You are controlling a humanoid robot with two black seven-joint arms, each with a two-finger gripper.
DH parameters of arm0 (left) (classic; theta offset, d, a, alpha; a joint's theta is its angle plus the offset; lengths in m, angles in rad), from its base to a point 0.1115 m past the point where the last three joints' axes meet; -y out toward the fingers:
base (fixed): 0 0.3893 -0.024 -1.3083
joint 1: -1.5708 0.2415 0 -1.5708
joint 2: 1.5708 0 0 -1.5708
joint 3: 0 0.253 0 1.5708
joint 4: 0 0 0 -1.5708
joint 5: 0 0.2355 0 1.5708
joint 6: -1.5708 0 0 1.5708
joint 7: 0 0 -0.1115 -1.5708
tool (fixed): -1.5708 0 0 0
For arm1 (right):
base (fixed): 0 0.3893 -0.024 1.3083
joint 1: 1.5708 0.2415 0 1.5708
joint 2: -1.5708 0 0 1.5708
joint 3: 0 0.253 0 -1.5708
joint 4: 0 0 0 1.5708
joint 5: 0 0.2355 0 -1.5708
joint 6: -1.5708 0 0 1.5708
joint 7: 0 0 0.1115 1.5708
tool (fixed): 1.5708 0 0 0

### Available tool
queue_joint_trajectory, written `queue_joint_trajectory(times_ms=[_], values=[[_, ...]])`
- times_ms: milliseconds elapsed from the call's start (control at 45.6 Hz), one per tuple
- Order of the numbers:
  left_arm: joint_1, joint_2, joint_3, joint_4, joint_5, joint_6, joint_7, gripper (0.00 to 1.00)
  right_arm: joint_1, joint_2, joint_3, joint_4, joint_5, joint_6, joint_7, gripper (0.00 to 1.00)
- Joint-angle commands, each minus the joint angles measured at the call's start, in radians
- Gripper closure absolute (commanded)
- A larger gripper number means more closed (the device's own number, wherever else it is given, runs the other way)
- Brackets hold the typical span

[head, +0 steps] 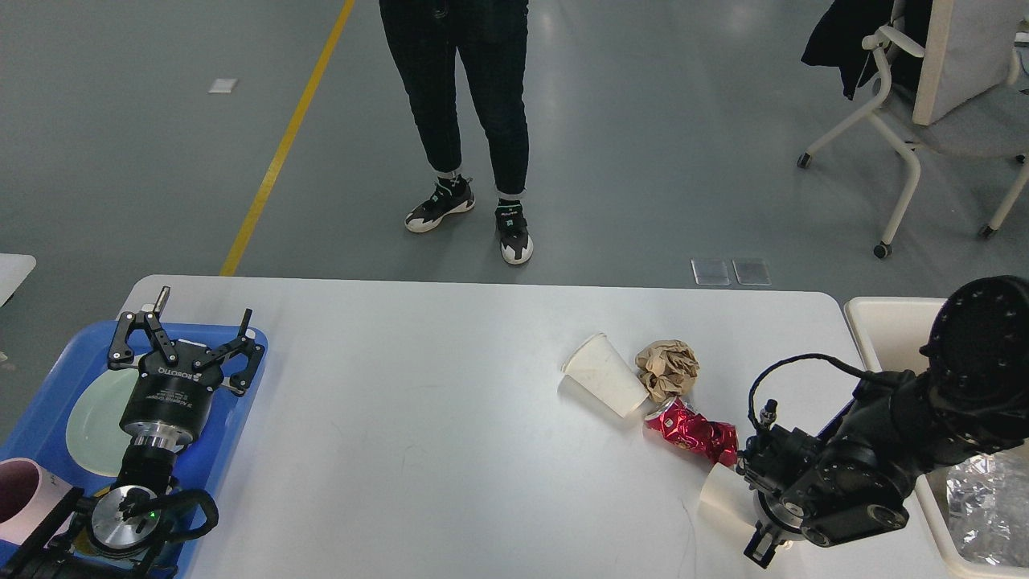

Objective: Tidy desktop
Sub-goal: 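Reach the right gripper to the white paper cup nearest the robot and grasp, then carry the white paper cup to the white bin and release it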

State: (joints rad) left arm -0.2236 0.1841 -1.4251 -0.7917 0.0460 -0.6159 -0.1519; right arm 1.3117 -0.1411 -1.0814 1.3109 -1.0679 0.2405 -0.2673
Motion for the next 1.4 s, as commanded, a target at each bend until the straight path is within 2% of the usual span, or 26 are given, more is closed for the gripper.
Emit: queue_joint_trajectory(times_ms=[0, 351, 439, 636, 746, 856, 966, 1053, 1163, 1229, 1273, 1383], values=[[0.0, 0.0, 0.0, 0.0, 0.0, 0.001, 0.0, 0.03, 0.001, 0.0, 0.001, 0.01, 0.005, 0.01, 0.002, 1.0], [0.001, 0.0, 0.0, 0.0, 0.0, 0.001, 0.0, 0.03, 0.024, -0.023, 0.011, 0.036, 0.106, 0.01, 0.013, 1.0], [0.0, 0.0, 0.0, -0.001, 0.0, -0.001, 0.0, 0.03, 0.057, -0.061, 0.02, 0.06, 0.146, 0.01, 0.013, 1.0], [0.0, 0.0, 0.0, 0.0, 0.0, 0.001, 0.0, 0.03, 0.224, -0.161, 0.023, 0.174, 0.425, 0.017, 0.014, 1.0], [0.0, 0.0, 0.0, 0.0, 0.0, -0.001, 0.0, 0.03, 0.386, -0.227, 0.009, 0.228, 0.682, 0.123, 0.017, 1.0], [0.0, 0.0, 0.0, 0.0, 0.0, 0.001, 0.0, 0.03, 0.535, -0.245, -0.049, 0.24, 0.857, 0.236, 0.017, 1.0], [0.001, 0.0, 0.0, 0.0, 0.0, 0.001, 0.0, 0.03, 0.711, -0.244, -0.14, 0.286, 1.009, 0.304, 0.031, 1.0], [0.0, 0.0, 0.0, -0.001, 0.0, 0.001, 0.0, 0.03, 0.845, -0.239, -0.205, 0.332, 1.051, 0.344, 0.089, 1.0], [0.0, 0.0, 0.0, 0.0, 0.0, -0.001, 0.0, 0.03, 0.952, -0.221, -0.319, 0.338, 1.054, 0.402, 0.281, 1.0], [0.0, 0.0, 0.0, 0.0, 0.0, -0.001, 0.0, 0.03, 0.989, -0.193, -0.406, 0.338, 1.056, 0.401, 0.361, 1.0], [0.0, 0.0, 0.0, 0.0, 0.0, -0.001, 0.0, 0.03, 0.998, -0.18, -0.449, 0.338, 1.056, 0.399, 0.387, 1.0], [0.0, 0.0, 0.0, -0.001, 0.0, 0.001, 0.0, 0.03, 1.002, -0.181, -0.497, 0.338, 1.054, 0.398, 0.39, 1.0]])
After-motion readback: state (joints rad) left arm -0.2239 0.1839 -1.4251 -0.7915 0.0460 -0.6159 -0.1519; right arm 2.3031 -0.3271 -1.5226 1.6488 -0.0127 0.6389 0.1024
